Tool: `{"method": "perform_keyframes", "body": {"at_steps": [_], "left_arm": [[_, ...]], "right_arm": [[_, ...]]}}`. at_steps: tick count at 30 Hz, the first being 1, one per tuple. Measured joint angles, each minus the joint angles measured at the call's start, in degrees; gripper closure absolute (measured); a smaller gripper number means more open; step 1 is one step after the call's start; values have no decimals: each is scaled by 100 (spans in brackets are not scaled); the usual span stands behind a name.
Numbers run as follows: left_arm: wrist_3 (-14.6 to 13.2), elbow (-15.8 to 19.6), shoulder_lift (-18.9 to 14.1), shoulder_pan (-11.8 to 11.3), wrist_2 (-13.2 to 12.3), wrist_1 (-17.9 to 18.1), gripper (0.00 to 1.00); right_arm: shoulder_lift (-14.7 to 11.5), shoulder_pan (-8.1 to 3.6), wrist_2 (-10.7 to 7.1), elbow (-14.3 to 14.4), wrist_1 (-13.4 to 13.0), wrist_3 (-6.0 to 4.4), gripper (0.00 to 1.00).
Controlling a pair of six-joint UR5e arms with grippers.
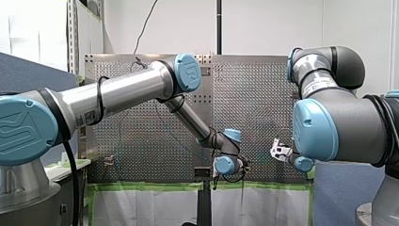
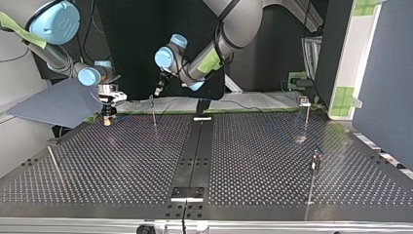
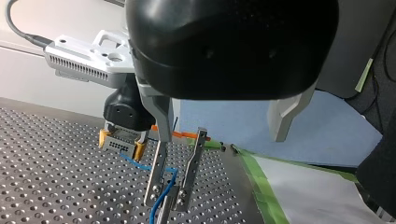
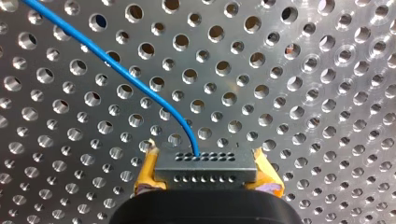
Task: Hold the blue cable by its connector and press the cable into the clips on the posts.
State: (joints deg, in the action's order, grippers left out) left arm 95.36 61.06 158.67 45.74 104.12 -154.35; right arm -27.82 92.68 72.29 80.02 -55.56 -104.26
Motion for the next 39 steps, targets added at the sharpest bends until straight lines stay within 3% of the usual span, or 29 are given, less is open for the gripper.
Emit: {"method": "perform_keyframes", "body": {"at_steps": [32, 39], "left_arm": [[-168, 0, -8, 11, 44, 6, 0], [-461, 176, -218, 71, 94, -5, 0]], "right_arm": [[-1, 13, -4, -2, 25, -6, 100], [-1, 13, -9, 1, 26, 0, 100]]}}
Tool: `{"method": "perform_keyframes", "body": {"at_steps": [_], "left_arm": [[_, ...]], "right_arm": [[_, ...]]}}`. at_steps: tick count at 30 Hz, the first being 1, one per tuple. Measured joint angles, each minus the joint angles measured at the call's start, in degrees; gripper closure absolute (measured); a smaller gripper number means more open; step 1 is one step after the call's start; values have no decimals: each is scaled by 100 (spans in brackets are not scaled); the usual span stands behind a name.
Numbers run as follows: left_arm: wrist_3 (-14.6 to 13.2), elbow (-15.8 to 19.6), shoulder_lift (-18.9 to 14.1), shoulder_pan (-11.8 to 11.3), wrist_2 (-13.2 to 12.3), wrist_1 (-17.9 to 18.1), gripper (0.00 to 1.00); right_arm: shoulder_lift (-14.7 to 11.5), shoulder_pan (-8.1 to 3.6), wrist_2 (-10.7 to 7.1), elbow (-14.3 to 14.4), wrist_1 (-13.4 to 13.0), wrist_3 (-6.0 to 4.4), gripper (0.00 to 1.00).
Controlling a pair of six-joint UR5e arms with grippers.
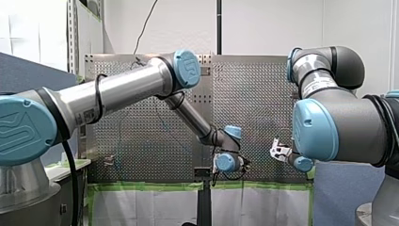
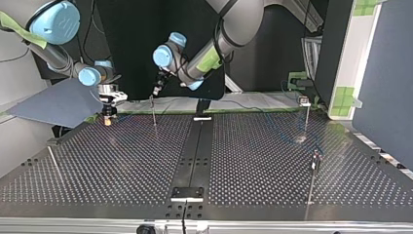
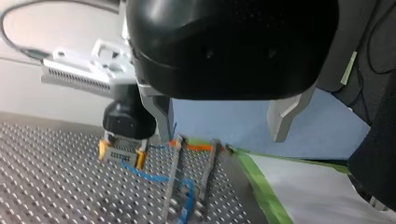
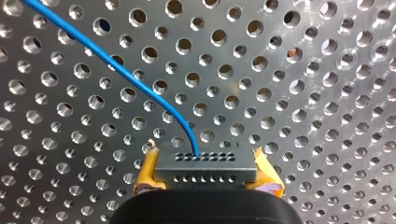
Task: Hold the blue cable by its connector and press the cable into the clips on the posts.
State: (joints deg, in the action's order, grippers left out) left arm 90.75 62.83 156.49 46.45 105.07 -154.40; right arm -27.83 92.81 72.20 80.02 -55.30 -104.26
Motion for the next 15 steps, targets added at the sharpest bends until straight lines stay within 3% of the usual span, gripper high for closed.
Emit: {"method": "perform_keyframes", "body": {"at_steps": [5, 15], "left_arm": [[-12, 237, -238, 42, 5, 209, 0], [492, 806, -807, -53, 3, 665, 0]], "right_arm": [[0, 1, 0, -1, 0, 1, 100], [0, 9, 5, -5, 1, 9, 100]]}}
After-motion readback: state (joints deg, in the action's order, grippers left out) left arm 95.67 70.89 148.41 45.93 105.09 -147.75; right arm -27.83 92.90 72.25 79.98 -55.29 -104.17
